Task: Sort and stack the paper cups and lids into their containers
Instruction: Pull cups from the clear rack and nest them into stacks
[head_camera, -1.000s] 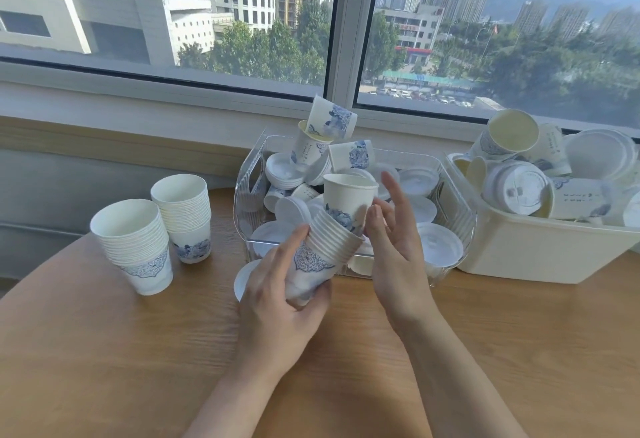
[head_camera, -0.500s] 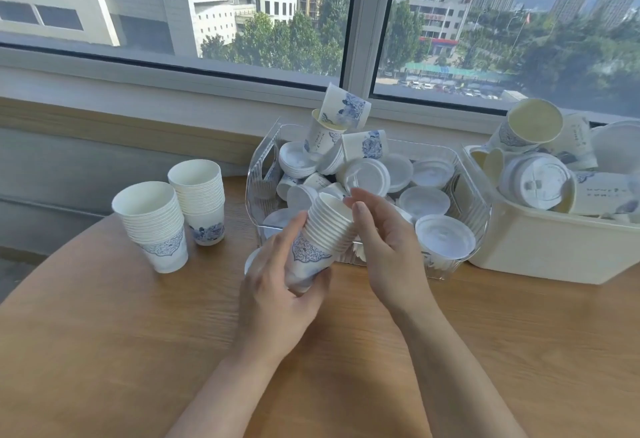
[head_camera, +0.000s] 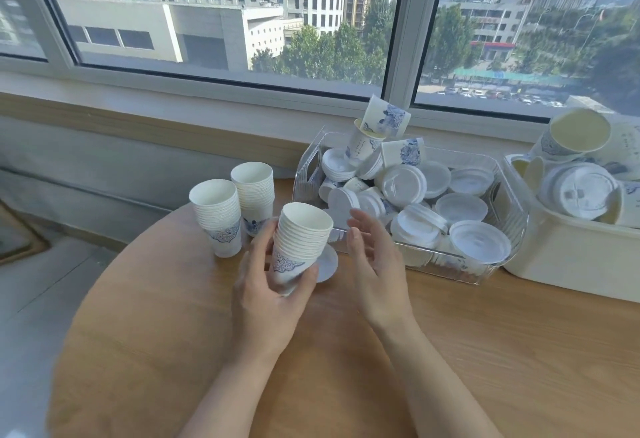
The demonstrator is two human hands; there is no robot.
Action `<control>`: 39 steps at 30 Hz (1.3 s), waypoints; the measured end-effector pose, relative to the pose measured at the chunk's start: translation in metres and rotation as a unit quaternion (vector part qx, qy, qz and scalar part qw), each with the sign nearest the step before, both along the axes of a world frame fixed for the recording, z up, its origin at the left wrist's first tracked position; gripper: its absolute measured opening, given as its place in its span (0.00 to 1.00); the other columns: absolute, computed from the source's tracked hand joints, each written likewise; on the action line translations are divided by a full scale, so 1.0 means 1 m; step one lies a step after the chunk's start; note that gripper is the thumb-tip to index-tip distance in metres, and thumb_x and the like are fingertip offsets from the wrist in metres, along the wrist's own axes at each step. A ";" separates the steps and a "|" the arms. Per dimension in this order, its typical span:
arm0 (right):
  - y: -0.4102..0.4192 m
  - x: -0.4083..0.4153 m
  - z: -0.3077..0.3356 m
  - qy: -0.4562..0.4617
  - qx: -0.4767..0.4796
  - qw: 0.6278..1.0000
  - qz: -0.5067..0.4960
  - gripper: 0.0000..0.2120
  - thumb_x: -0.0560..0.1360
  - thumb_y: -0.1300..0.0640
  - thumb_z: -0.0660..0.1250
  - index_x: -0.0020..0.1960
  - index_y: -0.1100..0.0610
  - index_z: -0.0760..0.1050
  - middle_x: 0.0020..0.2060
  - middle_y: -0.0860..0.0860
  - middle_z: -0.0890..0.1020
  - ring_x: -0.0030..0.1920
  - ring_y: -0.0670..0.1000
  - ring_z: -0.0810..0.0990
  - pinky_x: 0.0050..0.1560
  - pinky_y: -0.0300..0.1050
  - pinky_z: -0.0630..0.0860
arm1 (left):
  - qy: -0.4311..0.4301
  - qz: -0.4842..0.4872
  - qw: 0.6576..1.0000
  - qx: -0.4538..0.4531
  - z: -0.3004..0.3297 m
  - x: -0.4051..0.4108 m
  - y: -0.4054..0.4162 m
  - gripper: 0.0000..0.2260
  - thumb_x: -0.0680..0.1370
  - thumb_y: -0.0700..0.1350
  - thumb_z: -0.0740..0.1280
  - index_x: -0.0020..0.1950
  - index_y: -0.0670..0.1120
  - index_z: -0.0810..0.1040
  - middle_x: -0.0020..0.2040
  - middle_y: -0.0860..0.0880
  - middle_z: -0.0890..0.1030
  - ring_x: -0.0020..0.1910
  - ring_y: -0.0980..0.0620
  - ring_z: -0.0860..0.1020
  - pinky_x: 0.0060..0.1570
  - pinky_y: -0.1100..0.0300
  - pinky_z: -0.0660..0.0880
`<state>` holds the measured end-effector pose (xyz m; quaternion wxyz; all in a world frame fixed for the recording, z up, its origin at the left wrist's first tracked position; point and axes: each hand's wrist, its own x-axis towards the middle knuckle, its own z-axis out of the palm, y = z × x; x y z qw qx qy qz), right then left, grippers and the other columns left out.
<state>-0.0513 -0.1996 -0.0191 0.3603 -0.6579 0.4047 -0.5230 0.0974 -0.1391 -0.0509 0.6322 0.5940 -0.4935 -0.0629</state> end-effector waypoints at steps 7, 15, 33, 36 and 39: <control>0.002 0.011 -0.032 0.170 -0.091 0.979 0.060 0.16 0.84 0.51 0.65 0.71 0.46 0.75 0.66 0.39 0.77 0.70 0.37 0.70 0.69 0.35 0.65 | 0.054 0.044 0.996 0.046 -0.001 0.020 0.007 0.34 0.72 0.50 0.80 0.74 0.61 0.70 0.65 0.58 0.80 0.64 0.52 0.79 0.63 0.47 0.77; 0.002 0.018 -0.041 0.213 -0.129 0.967 0.046 0.18 0.82 0.48 0.65 0.71 0.45 0.75 0.65 0.35 0.74 0.68 0.37 0.69 0.70 0.37 0.64 | 0.042 0.059 0.994 0.081 -0.011 0.033 -0.002 0.33 0.71 0.44 0.81 0.73 0.56 0.72 0.58 0.54 0.83 0.51 0.58 0.82 0.50 0.72 0.75; 0.004 0.026 -0.044 0.303 -0.183 0.935 0.034 0.18 0.83 0.45 0.62 0.72 0.42 0.73 0.68 0.38 0.75 0.72 0.45 0.70 0.73 0.48 0.64 | 0.029 0.070 0.990 0.122 -0.008 0.037 -0.002 0.06 0.75 0.47 0.77 0.47 0.55 0.81 0.44 0.61 0.84 0.47 0.64 0.82 0.51 0.55 0.81; 0.003 0.025 -0.045 0.290 -0.172 0.941 0.021 0.18 0.82 0.46 0.64 0.72 0.43 0.73 0.67 0.38 0.76 0.71 0.46 0.71 0.73 0.50 0.66 | 0.036 0.063 0.989 0.127 -0.007 0.037 -0.001 0.08 0.75 0.48 0.77 0.52 0.55 0.82 0.47 0.61 0.85 0.49 0.64 0.82 0.53 0.54 0.81; 0.002 0.024 -0.045 0.285 -0.157 0.945 0.019 0.20 0.81 0.48 0.66 0.72 0.44 0.73 0.68 0.39 0.76 0.71 0.47 0.71 0.73 0.50 0.66 | 0.018 0.055 0.990 0.131 -0.006 0.034 0.000 0.10 0.75 0.49 0.77 0.54 0.56 0.82 0.49 0.61 0.85 0.50 0.64 0.82 0.54 0.53 0.81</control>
